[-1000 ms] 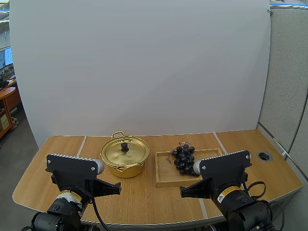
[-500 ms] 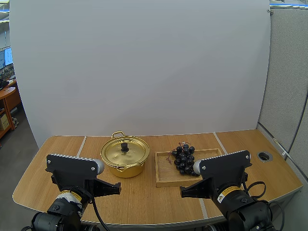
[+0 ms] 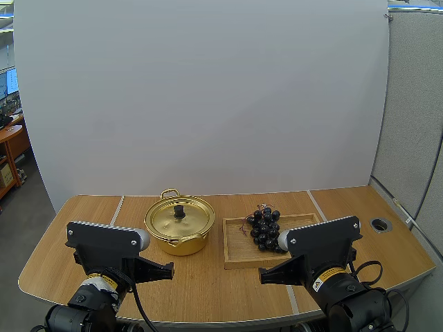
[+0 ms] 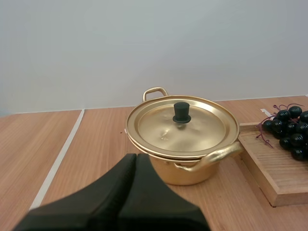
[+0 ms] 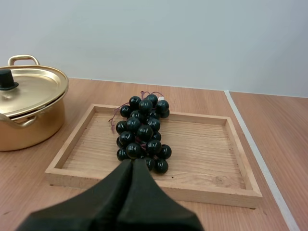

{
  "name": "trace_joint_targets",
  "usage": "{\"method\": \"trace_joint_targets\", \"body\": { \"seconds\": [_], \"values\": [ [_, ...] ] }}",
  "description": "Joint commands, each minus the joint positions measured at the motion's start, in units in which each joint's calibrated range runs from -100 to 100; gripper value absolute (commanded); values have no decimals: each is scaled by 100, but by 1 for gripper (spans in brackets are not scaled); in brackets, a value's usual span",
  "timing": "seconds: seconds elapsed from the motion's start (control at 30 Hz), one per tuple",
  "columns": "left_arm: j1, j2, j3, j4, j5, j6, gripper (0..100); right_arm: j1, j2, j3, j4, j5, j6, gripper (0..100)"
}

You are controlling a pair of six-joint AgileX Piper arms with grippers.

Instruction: Open the pot, put the grape inside, and close it

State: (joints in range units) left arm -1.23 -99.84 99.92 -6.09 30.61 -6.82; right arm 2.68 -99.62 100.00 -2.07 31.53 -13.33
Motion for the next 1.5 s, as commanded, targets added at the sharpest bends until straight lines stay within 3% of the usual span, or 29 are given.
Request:
{"method": "trace_joint_targets", "body": {
  "seconds": [0.0, 0.23, 0.7, 0.9, 1.23, 1.47],
  "values": [
    [-4, -16, 8, -87, -209, -37, 0, -18, -38, 0, -11, -31, -11, 0],
    [-4, -16, -343, 43, -229, -13, 0, -18, -38, -43, -10, -103, -11, 0],
    [-4, -16, -2666, 43, 139, -13, 0, -18, -38, -2484, 0, 1484, -11, 0],
    [-4, -16, -3504, 68, 297, -13, 0, -18, -38, -3514, 0, 2728, -11, 0],
    [-4, 30, -4523, -50, 2444, -13, 0, -18, 12, -4630, 0, 4989, -11, 0],
    [-4, 1061, -4884, -89, 3336, 92, 0, -18, 1004, -4869, 0, 5834, -1, 0]
  ]
}}
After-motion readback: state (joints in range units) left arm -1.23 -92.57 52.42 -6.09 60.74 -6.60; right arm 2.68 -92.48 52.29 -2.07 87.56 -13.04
